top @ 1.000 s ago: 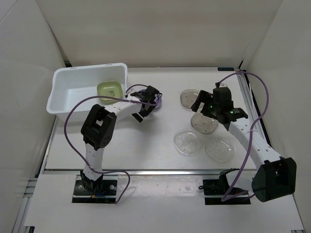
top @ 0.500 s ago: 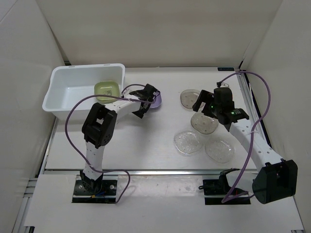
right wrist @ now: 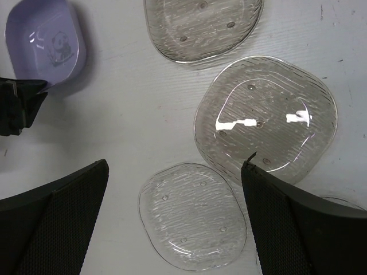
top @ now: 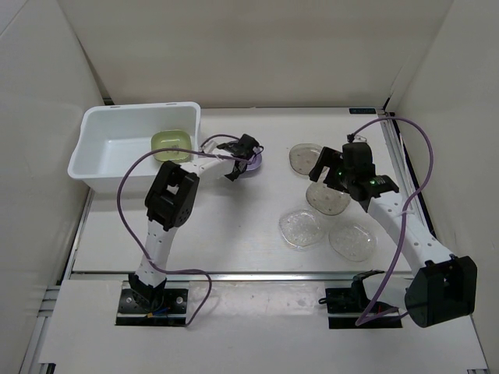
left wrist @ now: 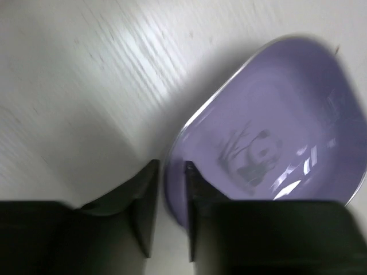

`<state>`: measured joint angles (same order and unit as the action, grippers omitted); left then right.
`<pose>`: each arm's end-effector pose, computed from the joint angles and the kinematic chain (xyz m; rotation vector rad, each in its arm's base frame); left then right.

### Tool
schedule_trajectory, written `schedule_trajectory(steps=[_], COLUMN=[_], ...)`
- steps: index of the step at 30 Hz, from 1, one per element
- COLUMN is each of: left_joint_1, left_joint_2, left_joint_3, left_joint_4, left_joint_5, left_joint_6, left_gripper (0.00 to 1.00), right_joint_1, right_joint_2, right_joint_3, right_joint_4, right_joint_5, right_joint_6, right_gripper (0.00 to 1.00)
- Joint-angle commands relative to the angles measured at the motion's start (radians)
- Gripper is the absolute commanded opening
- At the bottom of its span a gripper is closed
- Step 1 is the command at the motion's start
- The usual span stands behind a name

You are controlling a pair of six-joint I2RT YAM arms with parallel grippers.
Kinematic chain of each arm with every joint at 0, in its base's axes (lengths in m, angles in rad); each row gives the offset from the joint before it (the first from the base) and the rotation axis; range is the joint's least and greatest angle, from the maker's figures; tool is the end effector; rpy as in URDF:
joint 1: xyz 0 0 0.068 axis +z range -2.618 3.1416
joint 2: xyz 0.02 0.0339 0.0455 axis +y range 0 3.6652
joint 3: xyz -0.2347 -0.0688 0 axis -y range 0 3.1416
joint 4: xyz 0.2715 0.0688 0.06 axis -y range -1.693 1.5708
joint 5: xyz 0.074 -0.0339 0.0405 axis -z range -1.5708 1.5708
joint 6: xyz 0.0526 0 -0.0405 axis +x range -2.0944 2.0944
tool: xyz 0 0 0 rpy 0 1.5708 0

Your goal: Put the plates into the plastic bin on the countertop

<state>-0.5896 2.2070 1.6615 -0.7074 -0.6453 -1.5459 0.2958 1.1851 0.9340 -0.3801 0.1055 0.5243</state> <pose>0.3990 -0.2289 0.1025 -1.2335 2.0972 0.0504 0.2997 0.0855 0.2471 0.3120 2.1970 0.3416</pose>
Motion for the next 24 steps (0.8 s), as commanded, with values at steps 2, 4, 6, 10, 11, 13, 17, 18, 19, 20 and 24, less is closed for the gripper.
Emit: schedule_trajectory(steps=[2,4,6,10,11,13,17,18,19,20,24], left_joint_1=[-0.021,-0.036,-0.047,-0.087,-0.093,-0.11,-0.141,-0.141,-0.141,-0.136,-0.04], left_joint_2=[0.014,-0.004,-0.038,-0.105,-0.118,-0.173,-0.286,-0.311,-0.361,-0.397,-0.538], left_joint_3=[-0.002,-0.008,-0.016,-0.014,-0.014,-0.008,-0.002,-0.003,-0.003,-0.009,-0.051], left_joint_4=[-0.035,-0.053,-0.063,-0.057,-0.044,0.0,0.082,0.098,0.1,0.112,0.143], left_joint_5=[0.044,0.027,0.003,-0.053,-0.06,-0.076,-0.092,-0.099,-0.118,-0.137,-0.097], left_joint_6=[-0.022,-0.02,-0.002,0.097,0.137,0.272,0.475,0.506,0.556,0.579,0.7], left_gripper=[0.19,0.1,0.1,0.1,0.1,0.1,0.1,0.1,0.1,0.1,0.1], right_joint_1=[-0.001,0.002,0.006,-0.003,-0.001,-0.001,-0.001,-0.003,-0.001,-0.001,-0.001], right_joint_2=[-0.03,-0.038,-0.041,-0.05,-0.05,-0.053,-0.053,-0.053,-0.05,-0.05,-0.025], right_joint_3=[-0.008,-0.006,-0.008,-0.014,-0.012,-0.011,0.002,0.003,0.011,0.011,0.029], right_joint_4=[0.006,0.006,0.006,0.018,0.021,0.024,0.03,0.03,0.03,0.044,0.049], right_joint_5=[0.014,0.017,0.014,0.005,-0.001,-0.004,0.005,0.017,0.02,0.02,0.054], right_joint_6=[0.003,0.003,0.003,0.0,-0.003,-0.015,-0.033,-0.033,-0.04,-0.04,-0.052], right_gripper=[0.99,0.99,0.99,0.99,0.99,0.99,0.99,0.99,0.99,0.99,0.99])
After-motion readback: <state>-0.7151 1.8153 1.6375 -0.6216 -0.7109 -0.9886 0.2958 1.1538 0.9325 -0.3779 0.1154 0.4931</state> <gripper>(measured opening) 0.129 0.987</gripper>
